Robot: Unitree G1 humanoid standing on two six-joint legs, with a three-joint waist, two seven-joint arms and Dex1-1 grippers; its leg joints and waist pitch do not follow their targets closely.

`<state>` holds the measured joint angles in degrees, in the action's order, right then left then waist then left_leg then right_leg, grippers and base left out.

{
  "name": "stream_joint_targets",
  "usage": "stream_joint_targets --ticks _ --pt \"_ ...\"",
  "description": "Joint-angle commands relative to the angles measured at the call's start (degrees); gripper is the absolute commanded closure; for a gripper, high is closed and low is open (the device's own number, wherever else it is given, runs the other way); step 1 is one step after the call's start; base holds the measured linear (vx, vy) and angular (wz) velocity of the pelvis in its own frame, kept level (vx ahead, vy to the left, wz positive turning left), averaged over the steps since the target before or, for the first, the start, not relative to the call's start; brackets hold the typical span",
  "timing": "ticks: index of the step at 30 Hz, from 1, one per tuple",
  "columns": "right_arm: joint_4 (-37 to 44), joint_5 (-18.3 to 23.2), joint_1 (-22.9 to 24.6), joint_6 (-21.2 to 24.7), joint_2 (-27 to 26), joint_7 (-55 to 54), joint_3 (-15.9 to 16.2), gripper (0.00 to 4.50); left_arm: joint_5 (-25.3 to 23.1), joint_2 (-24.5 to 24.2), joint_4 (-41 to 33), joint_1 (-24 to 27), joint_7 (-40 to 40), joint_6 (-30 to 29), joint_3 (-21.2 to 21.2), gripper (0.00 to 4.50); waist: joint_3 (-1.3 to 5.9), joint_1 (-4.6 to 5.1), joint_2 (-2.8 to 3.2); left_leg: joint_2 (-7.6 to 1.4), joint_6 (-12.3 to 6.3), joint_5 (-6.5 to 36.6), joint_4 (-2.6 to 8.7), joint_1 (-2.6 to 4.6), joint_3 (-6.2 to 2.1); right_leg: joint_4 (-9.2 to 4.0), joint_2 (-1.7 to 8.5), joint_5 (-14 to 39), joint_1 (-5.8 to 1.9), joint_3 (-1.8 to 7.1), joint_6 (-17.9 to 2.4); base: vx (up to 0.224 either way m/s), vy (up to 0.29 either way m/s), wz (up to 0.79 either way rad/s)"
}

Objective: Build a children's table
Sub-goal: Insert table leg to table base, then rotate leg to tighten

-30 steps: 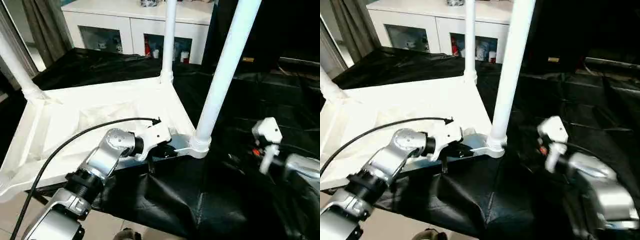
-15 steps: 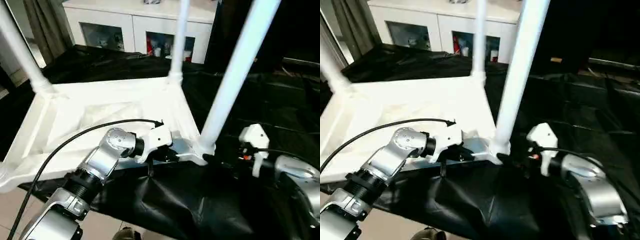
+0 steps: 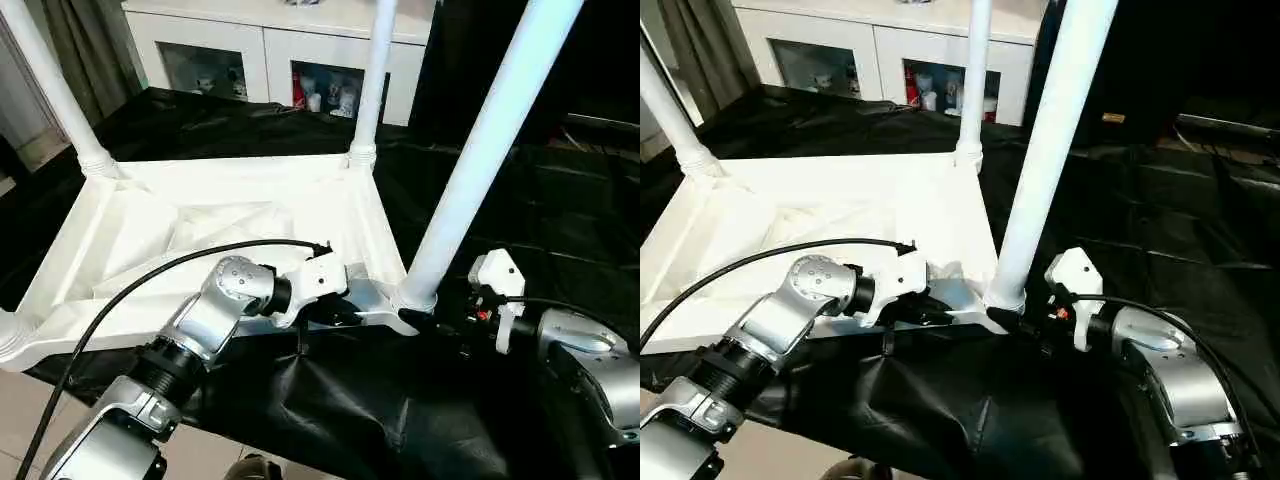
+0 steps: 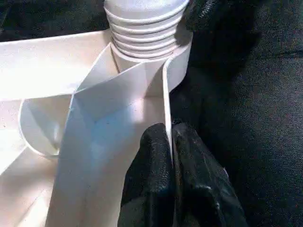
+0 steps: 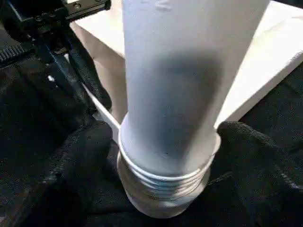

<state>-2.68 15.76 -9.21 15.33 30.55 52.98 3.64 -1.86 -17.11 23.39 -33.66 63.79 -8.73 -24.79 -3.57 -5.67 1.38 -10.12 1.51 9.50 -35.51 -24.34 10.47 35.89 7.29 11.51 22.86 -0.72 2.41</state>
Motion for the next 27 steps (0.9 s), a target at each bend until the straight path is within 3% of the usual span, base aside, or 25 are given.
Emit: stream_joint_targets --ticks 1,8,17,19,22,23,24,26,27 --pt "-0.3 0.5 -1.2 -0.4 0.1 0.5 -0.1 1.01 0.5 0.3 -1.7 -1.7 0.6 1.6 0.3 4.50 4.41 0.18 -1.32 -2.20 -2.65 13.5 5.06 2.14 -0.48 -4.30 0.69 9.5 -1.66 0.28 -12.9 0.000 0.000 0.00" --pt "-0.7 0.4 -1.4 -0.7 -0.5 0.6 0.3 1.57 0.5 0.1 -1.5 -1.7 0.7 1.6 0.5 4.50 4.52 0.18 -1.30 -2.13 -3.17 12.1 4.91 2.08 -0.44 -4.09 0.62 7.4 -1.69 0.23 -13.3 0.000 0.000 0.00" --pt "-0.3 0.4 -0.5 0.0 -2.0 -1.4 0.2 1.75 0.1 -0.1 -1.3 -1.7 -0.4 0.7 1.0 4.50 4.41 0.37 -1.36 -2.17 -2.57 13.6 5.07 2.13 -0.46 -4.26 0.66 9.5 -1.57 0.25 -13.1 0.000 0.000 0.00" --pt "-1.4 -1.0 -0.3 -0.1 -4.1 -6.0 -0.7 1.76 -0.9 0.9 0.3 -2.4 -4.1 -0.7 1.9 4.50 4.37 0.50 -1.38 -2.15 -2.32 13.6 5.12 2.11 -0.45 -4.30 0.64 9.9 -1.45 0.25 -12.9 0.000 0.000 0.00" --pt "-2.1 -1.6 -0.1 0.6 -6.9 -11.5 -2.2 1.76 -1.5 2.1 2.2 -3.3 -8.1 -1.9 3.1 4.50 3.72 0.83 -1.54 -1.99 -1.01 16.1 5.49 2.06 -0.52 -4.82 0.62 13.7 -1.10 0.31 -11.5 0.000 0.000 0.00" --pt "-1.9 -1.6 0.1 1.4 -8.8 -14.5 -2.9 1.76 -1.9 2.7 3.1 -3.8 -10.4 -2.6 3.8 4.50 2.94 1.00 -1.45 -1.99 -0.50 17.3 5.84 1.89 -0.57 -5.07 0.50 15.2 -0.67 0.37 -10.8 0.000 0.000 0.00" --pt "-1.6 -1.5 0.3 2.0 -10.1 -16.5 -3.4 1.76 -2.2 3.1 3.6 -4.1 -11.9 -3.2 4.2 4.50 2.92 1.09 -1.38 -1.93 -0.19 18.2 5.85 1.95 -0.54 -5.09 0.39 15.8 -0.51 0.46 -10.5 0.000 0.000 0.00" --pt "-0.8 -2.4 0.6 2.9 -13.3 -21.8 -3.8 1.76 -3.0 3.8 4.6 -4.6 -15.4 -4.3 4.9 4.50 2.11 1.38 -1.46 -1.83 0.82 19.5 6.28 1.71 -0.79 -5.32 0.32 17.0 -0.26 0.45 -9.2 0.000 0.000 0.00" --pt "-0.5 -3.1 0.8 3.2 -15.1 -24.7 -3.8 1.76 -3.5 4.1 5.1 -4.9 -17.3 -4.9 5.2 4.50 2.10 1.54 -1.57 -1.78 1.32 20.4 6.39 2.06 -0.72 -5.51 0.26 17.6 -0.10 0.51 -8.5 0.000 0.000 0.00"
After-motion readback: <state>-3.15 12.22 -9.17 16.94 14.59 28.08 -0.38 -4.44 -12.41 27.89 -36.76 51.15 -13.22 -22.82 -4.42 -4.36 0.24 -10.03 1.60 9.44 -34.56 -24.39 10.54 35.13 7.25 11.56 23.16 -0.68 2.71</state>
